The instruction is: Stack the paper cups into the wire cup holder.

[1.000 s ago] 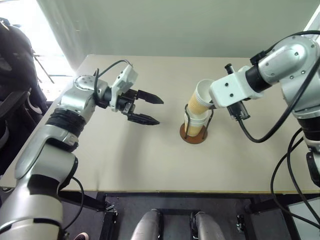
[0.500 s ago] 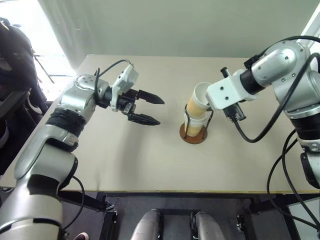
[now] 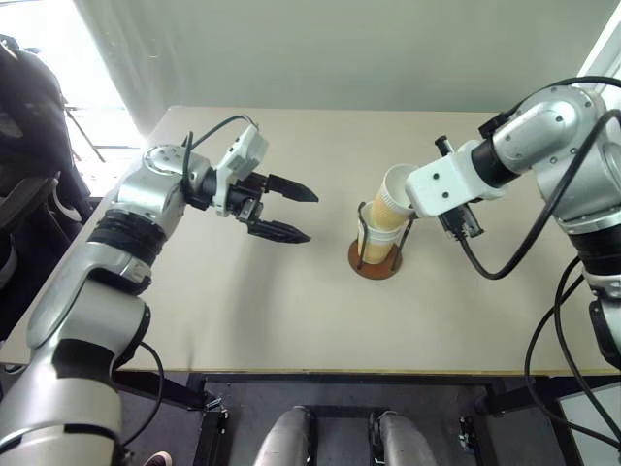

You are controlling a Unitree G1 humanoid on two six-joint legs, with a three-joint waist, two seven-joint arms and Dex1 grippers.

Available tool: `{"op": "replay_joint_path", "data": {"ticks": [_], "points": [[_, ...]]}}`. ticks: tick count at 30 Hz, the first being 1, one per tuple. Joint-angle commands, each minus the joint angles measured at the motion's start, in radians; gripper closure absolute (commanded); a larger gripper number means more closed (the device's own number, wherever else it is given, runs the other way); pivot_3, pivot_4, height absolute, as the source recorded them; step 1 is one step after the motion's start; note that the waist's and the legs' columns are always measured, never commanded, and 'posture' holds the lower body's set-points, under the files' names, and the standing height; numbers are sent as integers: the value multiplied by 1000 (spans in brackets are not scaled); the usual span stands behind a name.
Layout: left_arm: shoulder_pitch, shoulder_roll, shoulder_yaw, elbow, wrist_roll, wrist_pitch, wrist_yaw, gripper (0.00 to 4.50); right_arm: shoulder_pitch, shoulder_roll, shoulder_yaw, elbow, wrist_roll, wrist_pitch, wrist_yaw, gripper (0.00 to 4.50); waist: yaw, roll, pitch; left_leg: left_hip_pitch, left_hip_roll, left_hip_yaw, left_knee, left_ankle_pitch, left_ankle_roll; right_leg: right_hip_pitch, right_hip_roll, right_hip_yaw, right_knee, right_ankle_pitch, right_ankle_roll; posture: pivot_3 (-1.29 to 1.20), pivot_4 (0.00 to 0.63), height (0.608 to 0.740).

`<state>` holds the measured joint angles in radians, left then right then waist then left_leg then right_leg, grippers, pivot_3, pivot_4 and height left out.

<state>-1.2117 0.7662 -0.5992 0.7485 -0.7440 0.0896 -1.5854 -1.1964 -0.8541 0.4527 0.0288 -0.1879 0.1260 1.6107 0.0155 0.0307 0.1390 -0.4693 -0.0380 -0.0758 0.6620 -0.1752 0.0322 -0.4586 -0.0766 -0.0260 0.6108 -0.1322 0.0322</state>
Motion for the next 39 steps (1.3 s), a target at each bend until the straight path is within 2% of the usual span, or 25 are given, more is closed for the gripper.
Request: {"op": "replay_joint_path", "data": {"ticks": [1, 4, 12, 16, 22, 26, 32, 39], "points": [[-19, 16, 40, -18, -10, 2, -29, 0, -11, 10, -18, -41, 19, 27, 4, 3216, 0, 0, 0, 0, 0, 0, 0, 0, 0, 0, 0, 0, 0, 0, 0, 0, 150, 740], [-20, 16, 40, -16, -9, 3, -29, 0, -12, 27, -23, -41, 20, 37, 3, 2139, 0, 0, 0, 0, 0, 0, 0, 0, 0, 0, 0, 0, 0, 0, 0, 0, 150, 740], [-15, 18, 52, -13, -8, 8, -29, 0, -33, 62, -56, -30, 41, 100, -26, 2139, 0, 0, 0, 0, 0, 0, 0, 0, 0, 0, 0, 0, 0, 0, 0, 0, 150, 740], [-27, 1, 86, 27, 3, 31, -29, 0, -52, 71, -110, -16, 87, 199, -59, 2139, 1, 0, 0, 0, 0, 0, 0, 0, 0, 0, 0, 0, 0, 0, 0, 0, 150, 740], [-79, -80, 259, 180, 88, 77, -29, 0, -40, 59, -198, 19, 140, 337, -130, 2139, 3, 0, 0, 0, 0, 0, 0, 1, -1, 0, 0, 0, 0, 1, -1, 0, 150, 740], [-93, -105, 372, 242, 149, 101, 30, 0, -4, 45, -283, 85, 174, 401, -223, 2139, 3, 0, 0, 0, 0, 0, 0, 1, 0, 0, 0, 0, 0, 1, -1, 0, 150, 740], [-62, -114, 473, 244, 242, 119, 91, 0, 66, 29, -362, 172, 210, 419, -329, 2139, 2, 0, 0, 0, 0, 0, -1, 3, -3, 0, 0, 0, 0, 0, 0, 0, 150, 740], [-14, -129, 557, 204, 298, 117, 106, 0, 109, 62, -444, 300, 232, 379, -517, 2139, 3, 0, 0, 1, 0, 1, -2, 3, -2, -1, 0, 1, 0, 1, 1, 0, 150, 740]]}}
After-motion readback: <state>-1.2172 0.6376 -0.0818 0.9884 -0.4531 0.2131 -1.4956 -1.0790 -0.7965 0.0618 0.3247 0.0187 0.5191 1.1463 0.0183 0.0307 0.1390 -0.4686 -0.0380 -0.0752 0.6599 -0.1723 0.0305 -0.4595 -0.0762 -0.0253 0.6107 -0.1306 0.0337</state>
